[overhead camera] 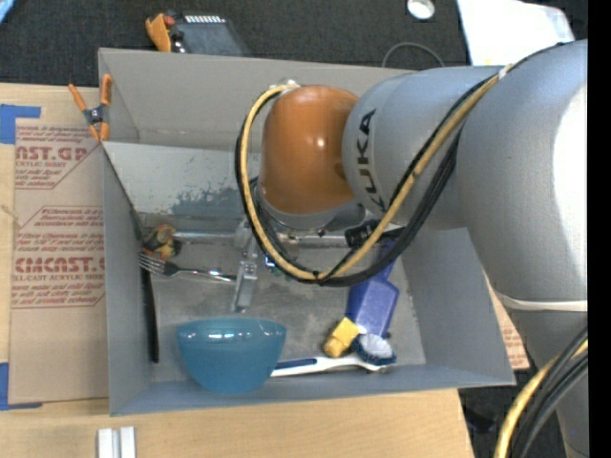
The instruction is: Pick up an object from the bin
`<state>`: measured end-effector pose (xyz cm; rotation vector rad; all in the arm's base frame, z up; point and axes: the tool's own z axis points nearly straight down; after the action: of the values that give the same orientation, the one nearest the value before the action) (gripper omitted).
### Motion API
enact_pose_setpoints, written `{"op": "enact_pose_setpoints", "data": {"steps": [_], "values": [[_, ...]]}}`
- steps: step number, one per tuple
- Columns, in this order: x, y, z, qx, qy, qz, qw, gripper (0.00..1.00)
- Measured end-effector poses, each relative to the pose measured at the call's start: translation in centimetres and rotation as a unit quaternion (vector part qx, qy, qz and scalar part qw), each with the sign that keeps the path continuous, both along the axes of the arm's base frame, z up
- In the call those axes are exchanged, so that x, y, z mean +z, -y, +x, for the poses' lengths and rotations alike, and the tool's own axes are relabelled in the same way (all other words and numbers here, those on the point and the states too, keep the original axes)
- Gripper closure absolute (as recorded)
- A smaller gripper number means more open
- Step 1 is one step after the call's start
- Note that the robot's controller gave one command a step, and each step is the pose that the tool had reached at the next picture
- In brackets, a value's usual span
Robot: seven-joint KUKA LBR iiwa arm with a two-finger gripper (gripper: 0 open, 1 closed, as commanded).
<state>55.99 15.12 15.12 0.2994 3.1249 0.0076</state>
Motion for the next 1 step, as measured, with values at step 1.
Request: {"op": "enact_pose_setpoints", "data": {"steps": [1], "values": [[1.55, 0.59, 0.22, 0.001, 0.0036, 0.0, 1.0, 0.0]]}}
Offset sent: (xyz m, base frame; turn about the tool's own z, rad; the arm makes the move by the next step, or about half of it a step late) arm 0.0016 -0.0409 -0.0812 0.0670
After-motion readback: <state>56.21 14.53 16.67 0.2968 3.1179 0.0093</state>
